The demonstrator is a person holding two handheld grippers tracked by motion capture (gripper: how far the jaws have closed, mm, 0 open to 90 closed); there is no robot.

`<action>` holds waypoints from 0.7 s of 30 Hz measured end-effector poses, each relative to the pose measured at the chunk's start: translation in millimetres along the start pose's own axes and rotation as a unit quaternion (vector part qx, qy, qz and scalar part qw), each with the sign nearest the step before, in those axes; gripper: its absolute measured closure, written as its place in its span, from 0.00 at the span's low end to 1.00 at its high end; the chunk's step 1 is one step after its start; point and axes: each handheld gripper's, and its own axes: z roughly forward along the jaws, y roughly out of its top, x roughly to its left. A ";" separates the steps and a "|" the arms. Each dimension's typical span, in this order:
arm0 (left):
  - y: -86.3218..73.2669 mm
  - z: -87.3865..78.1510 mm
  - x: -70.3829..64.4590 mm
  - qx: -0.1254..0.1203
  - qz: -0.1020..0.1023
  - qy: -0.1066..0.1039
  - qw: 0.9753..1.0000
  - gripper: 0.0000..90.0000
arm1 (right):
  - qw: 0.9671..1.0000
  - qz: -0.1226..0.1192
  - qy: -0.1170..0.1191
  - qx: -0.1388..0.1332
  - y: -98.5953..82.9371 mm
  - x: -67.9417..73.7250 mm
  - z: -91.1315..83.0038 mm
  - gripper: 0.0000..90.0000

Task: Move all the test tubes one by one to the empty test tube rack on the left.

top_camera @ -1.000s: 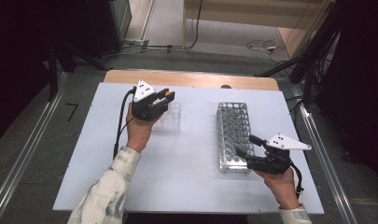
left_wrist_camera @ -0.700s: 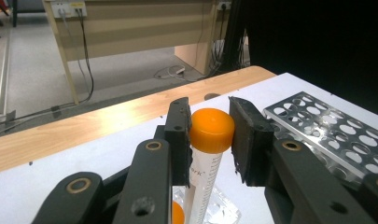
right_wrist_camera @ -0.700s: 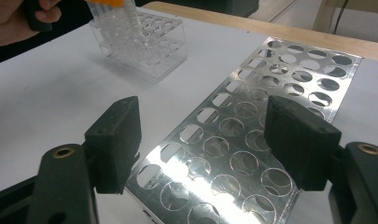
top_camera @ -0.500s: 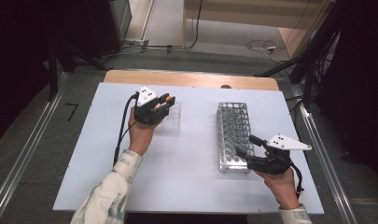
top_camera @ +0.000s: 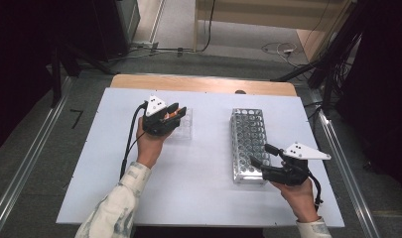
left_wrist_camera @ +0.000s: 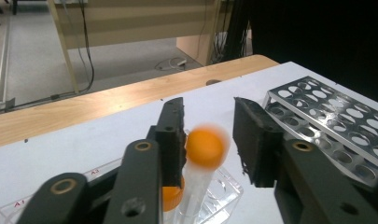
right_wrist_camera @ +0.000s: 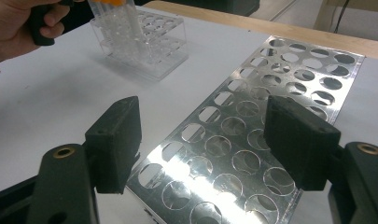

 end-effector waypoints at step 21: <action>4.1 -8.0 0.0 -0.004 -0.004 0.008 1.000 0.44 | 1.000 0.001 0.000 0.000 -0.4 0.7 1.3 0.29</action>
